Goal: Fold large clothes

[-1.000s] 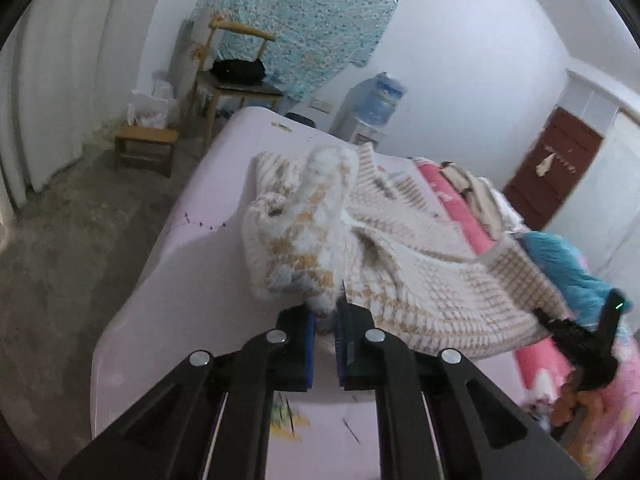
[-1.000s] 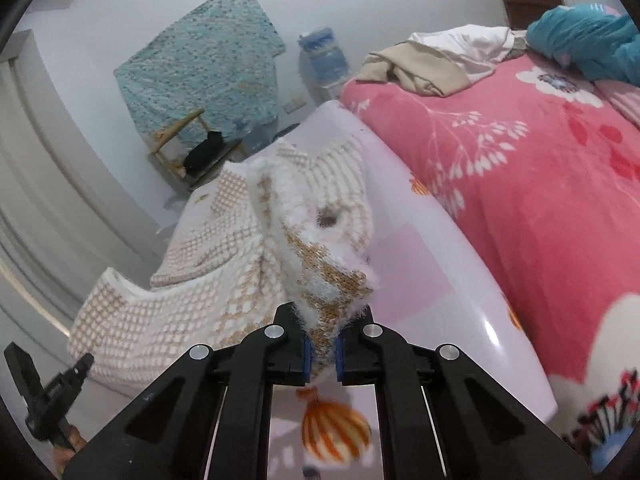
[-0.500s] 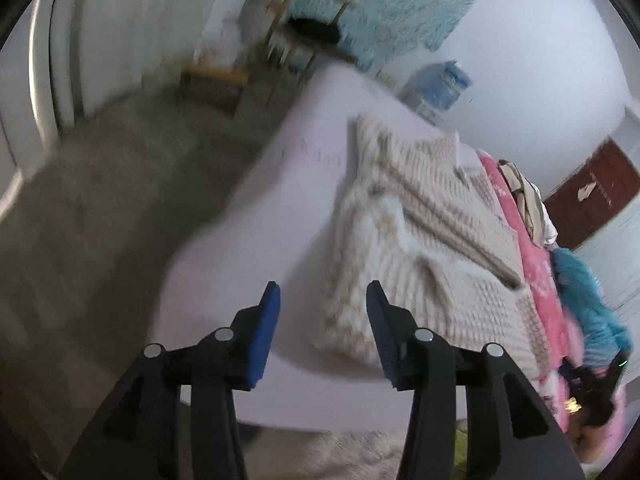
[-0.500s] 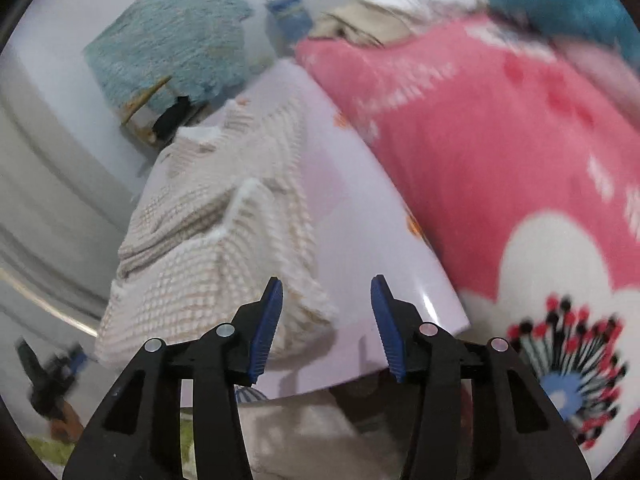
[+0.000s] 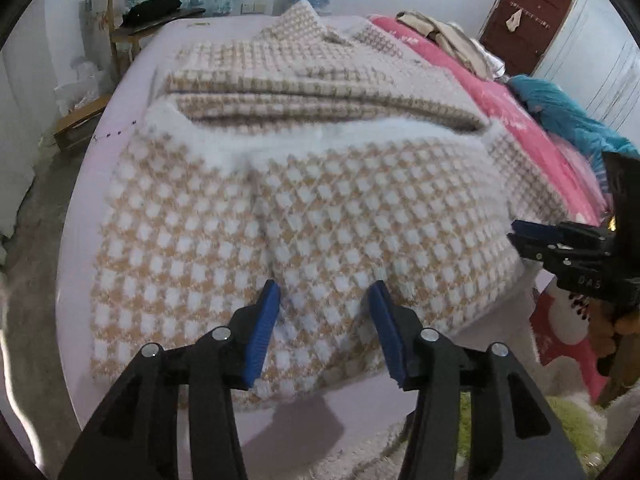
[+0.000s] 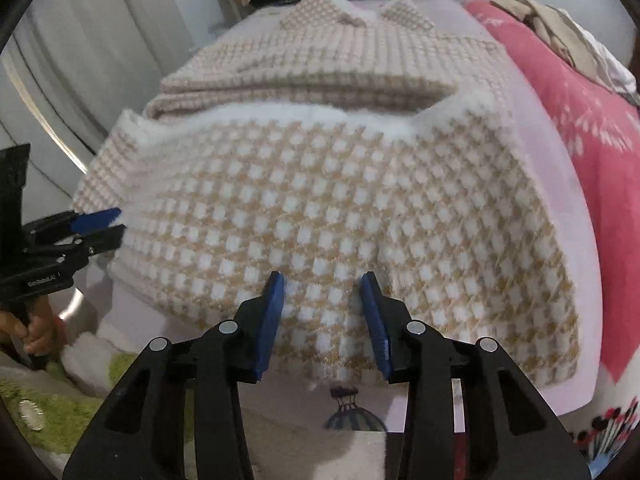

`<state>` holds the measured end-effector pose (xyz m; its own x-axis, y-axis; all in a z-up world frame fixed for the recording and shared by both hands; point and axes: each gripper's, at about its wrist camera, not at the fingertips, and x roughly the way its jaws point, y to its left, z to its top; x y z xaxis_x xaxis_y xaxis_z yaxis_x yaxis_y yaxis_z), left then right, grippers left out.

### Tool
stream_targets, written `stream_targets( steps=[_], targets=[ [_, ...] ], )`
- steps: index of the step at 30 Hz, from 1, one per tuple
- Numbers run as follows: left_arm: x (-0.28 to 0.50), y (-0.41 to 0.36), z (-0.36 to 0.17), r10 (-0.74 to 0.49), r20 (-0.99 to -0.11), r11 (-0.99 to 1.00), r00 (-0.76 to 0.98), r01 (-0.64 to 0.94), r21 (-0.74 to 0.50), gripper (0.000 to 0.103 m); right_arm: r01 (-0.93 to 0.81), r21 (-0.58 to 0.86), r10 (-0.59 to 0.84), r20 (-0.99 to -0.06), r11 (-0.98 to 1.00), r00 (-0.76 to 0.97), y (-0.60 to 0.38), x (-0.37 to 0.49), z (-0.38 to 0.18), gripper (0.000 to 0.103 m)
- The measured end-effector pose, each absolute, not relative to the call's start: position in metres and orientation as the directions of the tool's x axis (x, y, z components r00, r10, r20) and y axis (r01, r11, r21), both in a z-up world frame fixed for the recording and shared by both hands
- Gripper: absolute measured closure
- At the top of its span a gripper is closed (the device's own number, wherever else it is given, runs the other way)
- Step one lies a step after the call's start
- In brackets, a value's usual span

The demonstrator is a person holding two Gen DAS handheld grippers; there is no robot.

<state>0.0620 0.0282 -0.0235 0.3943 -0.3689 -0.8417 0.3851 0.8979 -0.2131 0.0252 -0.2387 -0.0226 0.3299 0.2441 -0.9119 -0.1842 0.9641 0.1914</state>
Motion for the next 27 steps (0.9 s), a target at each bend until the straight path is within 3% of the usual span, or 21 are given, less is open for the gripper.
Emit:
stream_targets(
  steps=[2,7,11,18,21,23,27],
  targets=[
    [0.065,0.031,-0.013,-0.381,-0.831,0.893,0.404,0.393,-0.219,0.055,-0.169,0.188,0.236,-0.909,0.968,0.343,-0.243,0.028,-0.013,0.066],
    [0.082,0.044,-0.007,-0.400,-0.806,0.901,0.437,0.349,-0.258,0.055,-0.159,0.247,0.291,-0.866,0.956,0.406,-0.247,0.044,-0.001,0.053],
    [0.101,0.043,-0.025,-0.392,-0.829,0.911,0.399,0.298,-0.287,0.055,-0.131,0.288,0.316,-0.887,0.949,0.337,-0.247,0.052,-0.031,0.052],
    [0.120,0.048,-0.023,-0.444,-0.806,0.894,0.391,0.258,-0.367,0.055,-0.082,0.344,0.349,-0.859,0.935,0.374,-0.266,0.075,-0.016,0.054],
    [0.125,0.044,-0.026,-0.380,-0.816,0.924,0.435,0.223,-0.311,0.070,-0.073,0.359,0.361,-0.865,0.930,0.349,-0.263,0.090,-0.031,0.077],
    [0.126,0.041,-0.025,-0.365,-0.814,0.929,0.452,0.232,-0.287,0.095,-0.078,0.366,0.369,-0.856,0.927,0.362,-0.261,0.090,-0.030,0.099],
    [0.128,0.038,-0.012,-0.362,-0.794,0.930,0.488,0.254,-0.267,0.099,-0.091,0.332,0.338,-0.838,0.939,0.429,-0.257,0.081,-0.007,0.102]
  ],
)
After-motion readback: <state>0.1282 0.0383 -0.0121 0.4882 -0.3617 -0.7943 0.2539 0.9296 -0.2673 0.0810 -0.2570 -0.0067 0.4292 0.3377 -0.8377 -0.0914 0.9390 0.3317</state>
